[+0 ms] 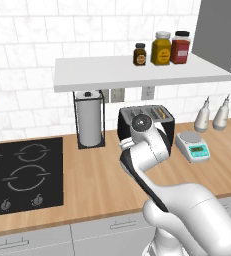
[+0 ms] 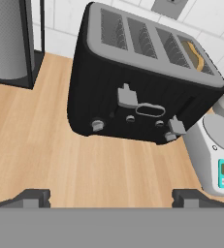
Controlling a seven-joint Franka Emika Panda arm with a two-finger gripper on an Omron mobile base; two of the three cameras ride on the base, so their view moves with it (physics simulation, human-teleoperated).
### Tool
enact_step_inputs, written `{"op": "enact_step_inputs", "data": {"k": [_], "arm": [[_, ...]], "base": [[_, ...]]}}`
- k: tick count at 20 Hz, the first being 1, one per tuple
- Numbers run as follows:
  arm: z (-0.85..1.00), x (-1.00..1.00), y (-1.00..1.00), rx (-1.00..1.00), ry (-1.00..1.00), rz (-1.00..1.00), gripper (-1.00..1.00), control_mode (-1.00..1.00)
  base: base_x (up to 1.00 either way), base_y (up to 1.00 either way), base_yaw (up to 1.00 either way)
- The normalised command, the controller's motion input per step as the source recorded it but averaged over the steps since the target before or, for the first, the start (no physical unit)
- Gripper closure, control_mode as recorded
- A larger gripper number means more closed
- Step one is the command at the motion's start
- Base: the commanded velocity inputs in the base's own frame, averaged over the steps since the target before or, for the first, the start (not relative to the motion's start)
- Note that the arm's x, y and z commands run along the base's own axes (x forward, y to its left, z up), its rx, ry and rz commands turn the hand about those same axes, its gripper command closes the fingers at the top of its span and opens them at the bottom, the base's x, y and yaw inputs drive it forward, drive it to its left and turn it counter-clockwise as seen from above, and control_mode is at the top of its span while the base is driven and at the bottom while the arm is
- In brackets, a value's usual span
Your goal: Start the toaster. Once the lever pops up, take the bread to the plate on the dining counter.
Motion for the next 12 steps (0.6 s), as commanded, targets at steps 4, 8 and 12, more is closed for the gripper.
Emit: {"op": "enact_step_inputs", "data": {"k": [4, 8, 12], "arm": [[0.0, 0.0, 0.0, 0.0, 0.0, 0.0, -1.0, -1.0], [0.0, 0.0, 0.0, 0.0, 0.0, 0.0, -1.0, -1.0], [0.0, 0.0, 0.0, 0.0, 0.0, 0.0, -1.0, -1.0]], "base": [[0.0, 0.0, 0.0], [0.0, 0.0, 0.0], [0.0, 0.0, 0.0]]}}
